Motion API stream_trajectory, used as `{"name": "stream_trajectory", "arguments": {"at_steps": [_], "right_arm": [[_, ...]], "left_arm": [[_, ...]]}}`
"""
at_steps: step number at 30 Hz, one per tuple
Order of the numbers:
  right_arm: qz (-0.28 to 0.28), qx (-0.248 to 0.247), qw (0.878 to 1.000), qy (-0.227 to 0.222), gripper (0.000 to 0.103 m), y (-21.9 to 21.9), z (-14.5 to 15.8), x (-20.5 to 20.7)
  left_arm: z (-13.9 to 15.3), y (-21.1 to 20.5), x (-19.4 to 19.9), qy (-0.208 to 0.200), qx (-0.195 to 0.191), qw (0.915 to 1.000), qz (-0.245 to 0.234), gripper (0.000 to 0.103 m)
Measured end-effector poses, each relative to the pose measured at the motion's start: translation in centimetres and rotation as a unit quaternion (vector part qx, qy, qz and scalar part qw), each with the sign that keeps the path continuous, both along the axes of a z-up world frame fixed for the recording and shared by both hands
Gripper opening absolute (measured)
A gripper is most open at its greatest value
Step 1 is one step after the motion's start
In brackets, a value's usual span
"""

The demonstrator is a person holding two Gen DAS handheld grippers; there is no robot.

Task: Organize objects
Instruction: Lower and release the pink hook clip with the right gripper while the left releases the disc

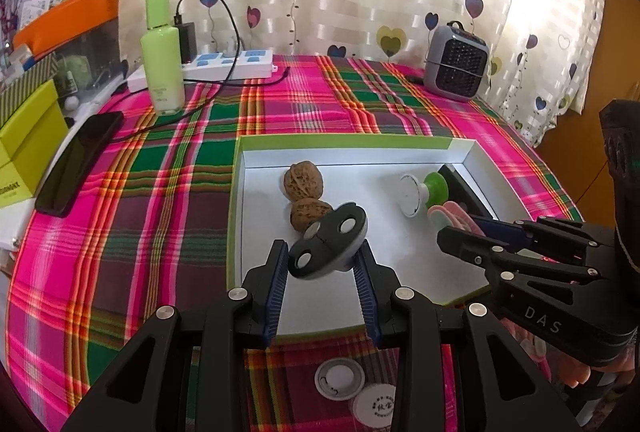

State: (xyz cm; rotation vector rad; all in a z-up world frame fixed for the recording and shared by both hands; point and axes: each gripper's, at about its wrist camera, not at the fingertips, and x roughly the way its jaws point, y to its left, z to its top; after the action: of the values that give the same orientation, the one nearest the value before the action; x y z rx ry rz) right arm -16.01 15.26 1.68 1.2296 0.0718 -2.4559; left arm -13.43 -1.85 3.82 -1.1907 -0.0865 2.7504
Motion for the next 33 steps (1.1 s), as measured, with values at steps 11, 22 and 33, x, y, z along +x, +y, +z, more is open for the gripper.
{"name": "stream_trajectory", "arguments": {"at_steps": [11,22,33], "right_arm": [[-0.001,0.002,1.000,-0.012,0.024,-0.2,-1.0,-1.0],[-0.002,0.001,1.000,-0.007,0.024,-0.2,-1.1,-1.2],[-0.002,0.006,1.000,-0.004,0.024,-0.4,-1.2,-1.1]], "left_arm": [[-1.1,0.1,-1.0,-0.016,-0.009,0.9998,0.001,0.030],[-1.3,0.3,-1.1,-0.020,-0.010,0.9997,0.001,0.030],[-1.2,0.2,-1.1,-0.020,-0.008,0.9998,0.002,0.030]]}}
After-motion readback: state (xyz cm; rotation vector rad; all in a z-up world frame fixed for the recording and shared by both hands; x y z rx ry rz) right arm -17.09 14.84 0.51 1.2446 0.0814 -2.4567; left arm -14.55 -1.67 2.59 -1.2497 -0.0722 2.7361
